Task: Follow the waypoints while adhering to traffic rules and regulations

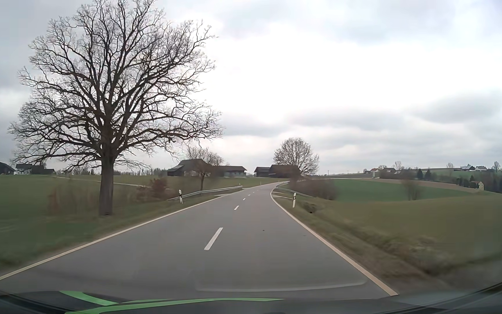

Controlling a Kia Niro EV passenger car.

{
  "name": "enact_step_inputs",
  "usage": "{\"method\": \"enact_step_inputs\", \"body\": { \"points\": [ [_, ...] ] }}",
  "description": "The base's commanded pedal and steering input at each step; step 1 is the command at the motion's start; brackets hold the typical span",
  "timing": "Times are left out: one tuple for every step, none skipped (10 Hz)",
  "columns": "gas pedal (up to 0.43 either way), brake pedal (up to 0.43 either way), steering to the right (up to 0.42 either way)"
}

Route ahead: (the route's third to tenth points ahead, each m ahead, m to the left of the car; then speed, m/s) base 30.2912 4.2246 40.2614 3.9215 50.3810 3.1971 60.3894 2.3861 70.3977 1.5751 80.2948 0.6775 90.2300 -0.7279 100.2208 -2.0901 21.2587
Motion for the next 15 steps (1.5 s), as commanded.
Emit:
{"method": "enact_step_inputs", "body": {
  "points": [
    [0.028,0.000,0.003],
    [0.028,0.000,0.003],
    [0.028,0.000,0.003],
    [0.028,0.000,0.003],
    [0.028,0.000,0.003],
    [0.028,0.000,0.003],
    [0.028,0.000,0.003],
    [0.028,0.000,0.003],
    [0.028,0.000,0.004],
    [0.028,0.000,0.005],
    [0.028,0.000,0.004],
    [0.028,0.000,0.005],
    [0.028,0.000,0.005],
    [0.028,0.000,0.005],
    [0.028,0.000,0.006]
  ]
}}
